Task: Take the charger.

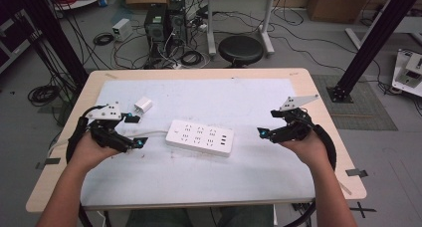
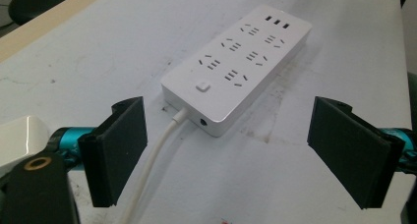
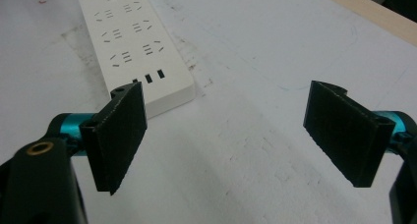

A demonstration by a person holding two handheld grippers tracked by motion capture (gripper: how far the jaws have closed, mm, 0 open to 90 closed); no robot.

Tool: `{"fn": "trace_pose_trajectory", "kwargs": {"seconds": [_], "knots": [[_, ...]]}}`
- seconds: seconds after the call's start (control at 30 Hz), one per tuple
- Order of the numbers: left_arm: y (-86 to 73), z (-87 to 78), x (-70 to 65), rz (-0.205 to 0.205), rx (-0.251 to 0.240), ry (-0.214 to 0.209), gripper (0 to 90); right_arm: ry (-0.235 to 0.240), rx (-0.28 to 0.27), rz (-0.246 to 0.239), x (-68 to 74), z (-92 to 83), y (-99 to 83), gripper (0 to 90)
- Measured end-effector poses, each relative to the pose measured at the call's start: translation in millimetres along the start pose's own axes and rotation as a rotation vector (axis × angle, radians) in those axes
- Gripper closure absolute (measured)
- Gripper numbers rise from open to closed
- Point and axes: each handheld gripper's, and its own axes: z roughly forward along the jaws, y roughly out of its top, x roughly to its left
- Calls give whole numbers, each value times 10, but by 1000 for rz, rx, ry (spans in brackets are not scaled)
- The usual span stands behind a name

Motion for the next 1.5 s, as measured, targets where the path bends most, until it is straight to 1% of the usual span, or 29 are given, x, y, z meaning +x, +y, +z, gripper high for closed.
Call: {"fn": "trace_pose_trajectory", "kwargs": {"seconds": [0.2,0.27,0.3,0.37,0.4,0.43,0.47,0.5,0.53,0.57,0.6,0.63,0.67,0.7,0.73,0.77,0.83,0.87,0.9,0.97,1.03,1.1,1.13,1.17,1.23,1.3,1.43,1.47,1.5], "knots": [[35,-35,20,-11,3,33,151,-2,2,3,24,-8,57,168],[73,-40,53,-10,14,49,151,2,0,-8,33,-7,79,168],[127,-39,110,-9,20,79,151,1,2,-8,38,-8,88,168],[156,-39,145,-16,22,90,151,-1,7,-6,41,-11,97,168],[186,-32,185,-29,22,108,151,-3,2,-9,38,-15,102,168],[225,-25,247,-33,32,143,151,-5,-4,-7,37,-19,105,168],[253,-13,303,-41,32,159,151,-8,-4,-7,32,-21,104,168],[288,23,406,-70,21,180,151,-7,3,-6,34,-19,102,168],[306,53,466,-76,33,196,151,-10,5,-7,37,-12,99,168],[322,86,529,-78,47,204,151,-8,9,-5,39,-9,95,168],[322,86,529,-78,47,204,151,-8,9,-5,39,-9,95,168],[333,123,589,-86,55,212,151,-8,8,-6,46,-7,80,168],[335,170,644,-105,50,219,151,-8,8,-6,46,-7,80,168],[336,260,767,-134,72,229,151,-6,9,-3,46,0,65,168],[338,297,827,-134,89,233,151,-9,10,0,50,2,57,168],[335,338,879,-148,89,235,151,-11,11,1,50,3,50,168],[320,409,987,-164,95,243,151,-11,12,6,55,6,41,168],[302,442,1039,-171,98,256,151,-14,11,6,55,7,37,168],[276,476,1093,-191,108,259,151,-16,12,8,57,7,36,168],[224,537,1192,-202,138,276,151,-18,14,10,60,7,38,168],[163,594,1276,-232,142,273,151,-21,13,14,63,7,42,168],[105,655,1339,-243,157,289,151,-26,12,9,61,11,47,168],[72,686,1372,-259,155,289,151,-29,13,15,65,12,50,168],[40,713,1397,-270,162,290,151,-26,12,14,66,14,54,168],[-13,751,1446,-272,186,305,151,-30,13,14,75,20,63,168],[-37,772,1462,-283,183,298,151,-28,14,14,86,26,70,168],[-133,846,1518,-279,224,308,151,-30,20,14,105,41,74,168],[-133,846,1518,-279,224,308,151,-29,22,17,108,44,72,168],[-162,870,1533,-289,232,303,151,-26,22,17,108,46,70,168]]}}
